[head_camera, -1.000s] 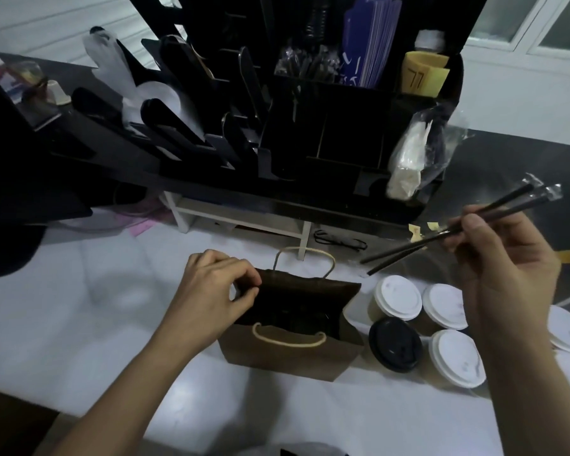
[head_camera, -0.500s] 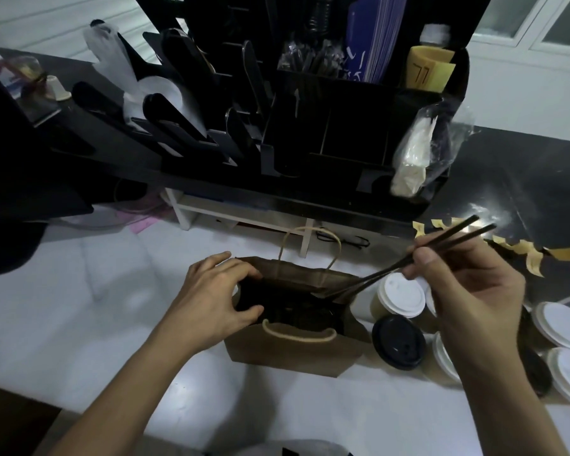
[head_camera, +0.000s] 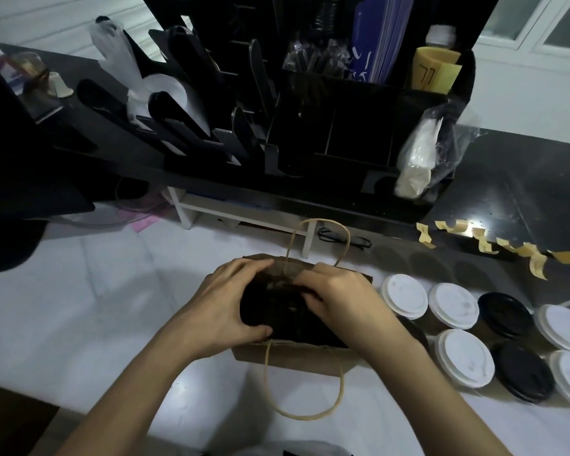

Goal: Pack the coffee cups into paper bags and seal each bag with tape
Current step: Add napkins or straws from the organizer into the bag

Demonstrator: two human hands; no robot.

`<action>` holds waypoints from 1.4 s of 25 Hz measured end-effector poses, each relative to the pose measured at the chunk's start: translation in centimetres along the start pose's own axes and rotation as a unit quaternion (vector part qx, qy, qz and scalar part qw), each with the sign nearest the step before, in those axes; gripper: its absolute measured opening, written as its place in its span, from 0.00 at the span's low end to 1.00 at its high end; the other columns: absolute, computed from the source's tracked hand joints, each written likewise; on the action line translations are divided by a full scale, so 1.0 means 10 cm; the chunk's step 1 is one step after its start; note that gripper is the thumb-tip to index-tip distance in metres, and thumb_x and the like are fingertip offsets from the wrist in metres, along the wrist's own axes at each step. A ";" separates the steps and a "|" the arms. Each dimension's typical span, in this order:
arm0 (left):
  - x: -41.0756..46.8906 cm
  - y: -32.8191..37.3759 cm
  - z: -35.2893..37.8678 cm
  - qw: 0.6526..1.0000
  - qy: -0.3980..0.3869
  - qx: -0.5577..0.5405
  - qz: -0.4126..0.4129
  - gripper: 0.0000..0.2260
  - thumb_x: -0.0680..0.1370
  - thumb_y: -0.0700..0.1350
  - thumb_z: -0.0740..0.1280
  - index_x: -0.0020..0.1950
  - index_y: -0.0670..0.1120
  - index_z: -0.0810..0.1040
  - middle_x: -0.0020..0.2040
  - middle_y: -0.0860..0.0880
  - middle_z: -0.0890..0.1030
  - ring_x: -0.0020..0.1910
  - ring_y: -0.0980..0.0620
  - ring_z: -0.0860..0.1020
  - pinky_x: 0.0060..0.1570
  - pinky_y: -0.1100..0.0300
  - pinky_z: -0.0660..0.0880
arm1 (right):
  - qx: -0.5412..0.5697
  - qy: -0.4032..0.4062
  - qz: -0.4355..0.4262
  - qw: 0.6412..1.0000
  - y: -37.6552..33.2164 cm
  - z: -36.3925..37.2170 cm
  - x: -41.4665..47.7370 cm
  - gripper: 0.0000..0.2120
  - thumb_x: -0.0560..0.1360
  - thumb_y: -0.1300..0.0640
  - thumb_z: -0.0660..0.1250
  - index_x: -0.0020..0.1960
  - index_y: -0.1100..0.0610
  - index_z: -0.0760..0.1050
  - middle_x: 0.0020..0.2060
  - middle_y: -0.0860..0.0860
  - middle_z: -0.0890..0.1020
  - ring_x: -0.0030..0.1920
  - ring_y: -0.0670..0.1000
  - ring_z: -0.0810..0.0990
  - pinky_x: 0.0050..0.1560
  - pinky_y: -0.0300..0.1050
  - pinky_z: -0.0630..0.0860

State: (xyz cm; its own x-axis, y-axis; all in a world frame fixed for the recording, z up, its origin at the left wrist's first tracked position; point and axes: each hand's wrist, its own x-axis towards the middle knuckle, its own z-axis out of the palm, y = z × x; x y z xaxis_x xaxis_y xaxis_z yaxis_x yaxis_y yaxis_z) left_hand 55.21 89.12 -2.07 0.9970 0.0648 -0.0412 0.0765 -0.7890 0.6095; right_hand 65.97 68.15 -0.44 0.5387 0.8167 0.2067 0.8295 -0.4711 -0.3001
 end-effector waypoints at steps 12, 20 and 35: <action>-0.01 0.00 0.01 1.000 0.009 -0.008 -0.012 0.46 0.64 0.61 0.76 0.76 0.68 0.54 0.71 0.66 0.63 0.72 0.57 0.62 0.70 0.52 0.69 | -0.051 -0.084 0.098 0.990 0.02 0.18 0.07 0.13 0.80 0.57 0.63 0.64 0.52 0.75 0.54 0.51 0.81 0.53 0.55 0.81 0.51 0.53 0.80; -0.04 0.01 0.00 1.000 0.012 -0.010 -0.020 0.38 0.71 0.58 0.75 0.76 0.65 0.59 0.69 0.65 0.66 0.69 0.59 0.63 0.68 0.53 0.69 | -0.006 -0.008 0.101 0.995 0.07 -0.01 -0.13 0.10 0.80 0.54 0.64 0.59 0.51 0.79 0.49 0.48 0.83 0.51 0.53 0.79 0.53 0.51 0.77; -0.21 0.73 -0.28 0.984 0.158 -0.019 0.076 0.07 0.81 0.50 0.65 0.58 0.58 0.79 0.56 0.62 0.76 0.61 0.60 0.70 0.53 0.73 0.66 | 0.049 0.122 0.171 0.977 -0.04 -0.37 -0.61 0.07 0.80 0.55 0.66 0.56 0.50 0.81 0.45 0.45 0.82 0.47 0.47 0.77 0.50 0.45 0.74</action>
State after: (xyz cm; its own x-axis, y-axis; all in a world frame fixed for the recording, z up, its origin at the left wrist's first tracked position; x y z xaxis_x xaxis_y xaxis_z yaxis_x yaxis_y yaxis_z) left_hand 53.64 84.92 4.63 0.9446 0.1396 0.2970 -0.0795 -0.7806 0.6199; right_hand 62.87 62.16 1.90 0.8107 0.5082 0.2906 0.5833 -0.6587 -0.4752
